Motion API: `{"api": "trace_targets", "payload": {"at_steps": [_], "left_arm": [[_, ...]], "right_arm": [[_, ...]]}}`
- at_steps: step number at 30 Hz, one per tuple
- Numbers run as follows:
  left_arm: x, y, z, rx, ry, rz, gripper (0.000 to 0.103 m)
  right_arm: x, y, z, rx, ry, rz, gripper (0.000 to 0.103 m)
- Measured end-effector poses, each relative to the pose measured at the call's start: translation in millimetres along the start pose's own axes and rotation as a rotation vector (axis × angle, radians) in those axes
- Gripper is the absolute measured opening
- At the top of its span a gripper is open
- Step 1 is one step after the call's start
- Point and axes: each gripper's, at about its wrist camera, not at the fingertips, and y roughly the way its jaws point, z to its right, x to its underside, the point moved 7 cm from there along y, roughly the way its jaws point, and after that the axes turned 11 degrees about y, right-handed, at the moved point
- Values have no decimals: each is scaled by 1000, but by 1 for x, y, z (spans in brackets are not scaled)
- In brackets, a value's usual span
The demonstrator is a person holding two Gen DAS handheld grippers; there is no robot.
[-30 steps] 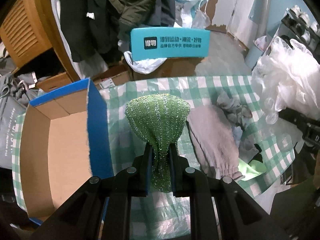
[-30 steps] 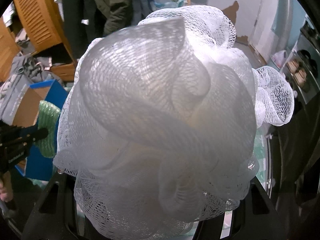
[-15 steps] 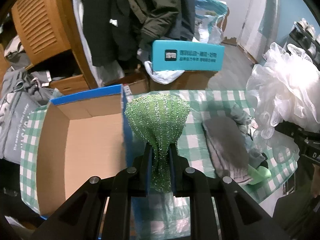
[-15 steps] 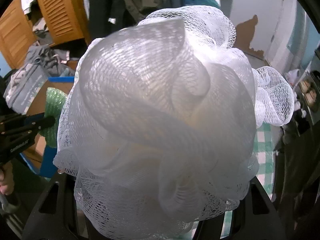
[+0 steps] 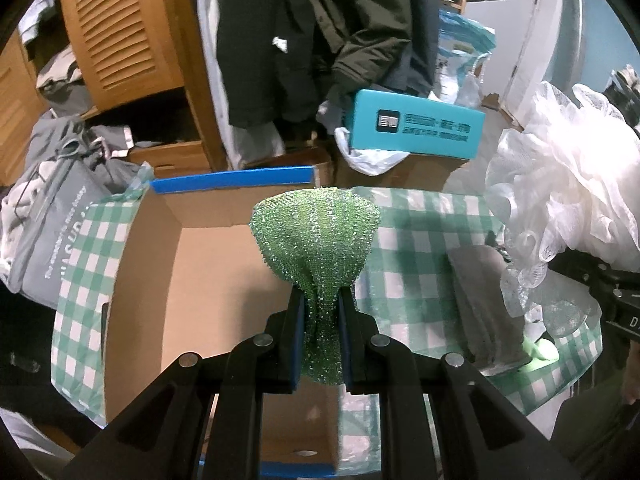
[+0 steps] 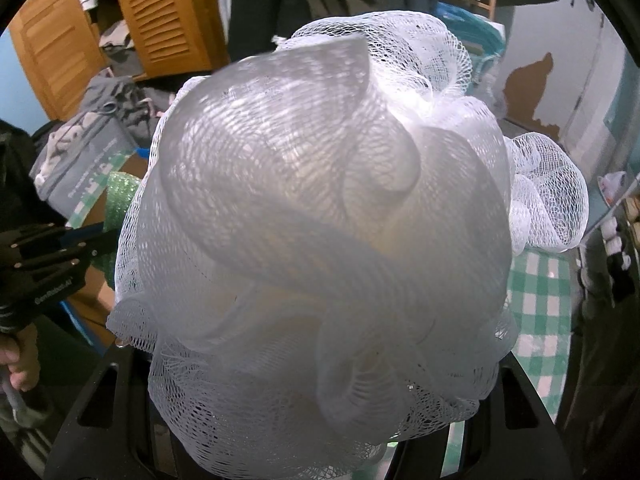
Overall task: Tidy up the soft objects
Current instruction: 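Carry green scrubber in left gripper and white puff in right gripper over box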
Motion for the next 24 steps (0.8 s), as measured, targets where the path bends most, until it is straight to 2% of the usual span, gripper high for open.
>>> {"api": "trace_targets", "payload": {"at_steps": [13,24], "left_arm": [[21,0,-48,-39,-78,-17,15],[43,8,-92,-72,-158,-49,15]], "right_arm": [[1,5,-45,-63,-83,-26,59],[-12,33,-108,-110,-141,-62,59]]}}
